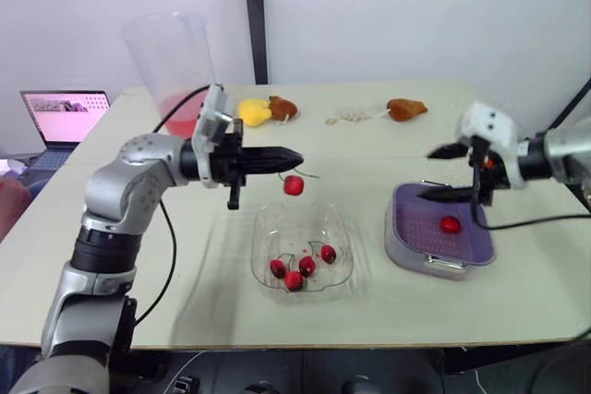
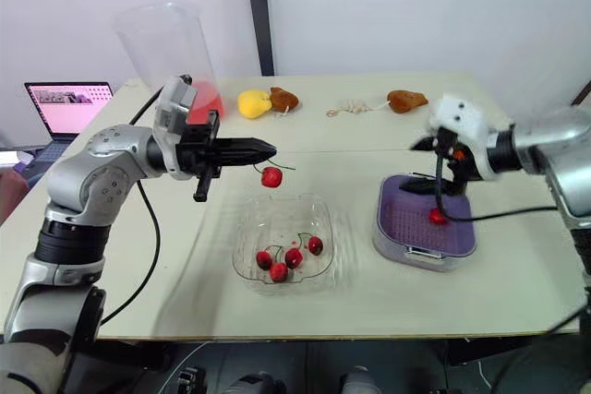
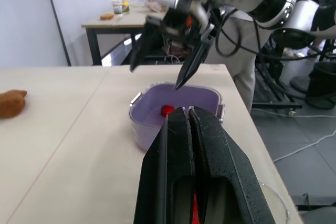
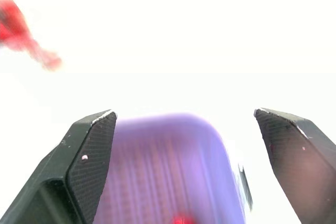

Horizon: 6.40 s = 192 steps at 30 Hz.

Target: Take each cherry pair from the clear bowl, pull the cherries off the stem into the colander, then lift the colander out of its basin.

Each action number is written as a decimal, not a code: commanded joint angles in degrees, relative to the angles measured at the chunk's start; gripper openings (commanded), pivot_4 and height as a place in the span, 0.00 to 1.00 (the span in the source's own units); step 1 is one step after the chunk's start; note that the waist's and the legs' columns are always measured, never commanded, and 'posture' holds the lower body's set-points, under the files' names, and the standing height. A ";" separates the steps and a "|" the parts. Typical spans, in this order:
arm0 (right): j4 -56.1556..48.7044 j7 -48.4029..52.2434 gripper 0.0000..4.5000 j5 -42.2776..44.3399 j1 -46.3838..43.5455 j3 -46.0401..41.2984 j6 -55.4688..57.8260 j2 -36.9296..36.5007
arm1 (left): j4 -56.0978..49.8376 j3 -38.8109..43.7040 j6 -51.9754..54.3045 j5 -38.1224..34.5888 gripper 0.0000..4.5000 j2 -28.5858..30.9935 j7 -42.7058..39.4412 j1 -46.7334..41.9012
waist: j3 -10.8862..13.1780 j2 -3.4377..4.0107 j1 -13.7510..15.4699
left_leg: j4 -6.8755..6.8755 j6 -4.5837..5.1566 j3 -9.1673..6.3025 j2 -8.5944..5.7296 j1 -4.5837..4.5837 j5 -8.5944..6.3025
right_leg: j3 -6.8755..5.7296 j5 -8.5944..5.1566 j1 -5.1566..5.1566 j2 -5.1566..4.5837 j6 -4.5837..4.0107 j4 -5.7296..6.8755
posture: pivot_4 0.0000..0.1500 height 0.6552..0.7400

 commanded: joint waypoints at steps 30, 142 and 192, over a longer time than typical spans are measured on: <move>-10.89 -20.39 0.47 -0.10 -1.44 11.92 -3.12 26.68 | 1.16 0.83 -2.09 1.28 0.00 -1.38 -0.90 -3.08 | 0.00 -0.01 -0.15 | 0.25 0.00 -0.15 -0.10 -0.07 0.00 | -0.03 0.00 0.03 -0.01 0.00 0.17 | 1.00 1.00; -9.78 -8.20 1.00 16.42 -6.12 7.16 9.37 16.76 | 2.27 26.83 21.19 -6.45 0.99 12.07 26.35 39.35 | 0.01 0.02 0.15 | 0.33 0.06 -0.20 -0.14 -0.04 -0.04 | 0.03 0.00 0.09 -0.04 0.00 0.13 | 1.00 1.00; -11.63 -27.94 1.00 -1.27 -21.85 47.97 38.81 24.63 | -16.93 11.77 -0.77 -0.86 1.00 19.83 2.05 29.67 | 0.02 0.04 -0.17 | 0.10 0.04 -0.09 -0.13 -0.05 -0.03 | 0.09 -0.01 -0.11 -0.05 -0.01 0.12 | 1.00 1.00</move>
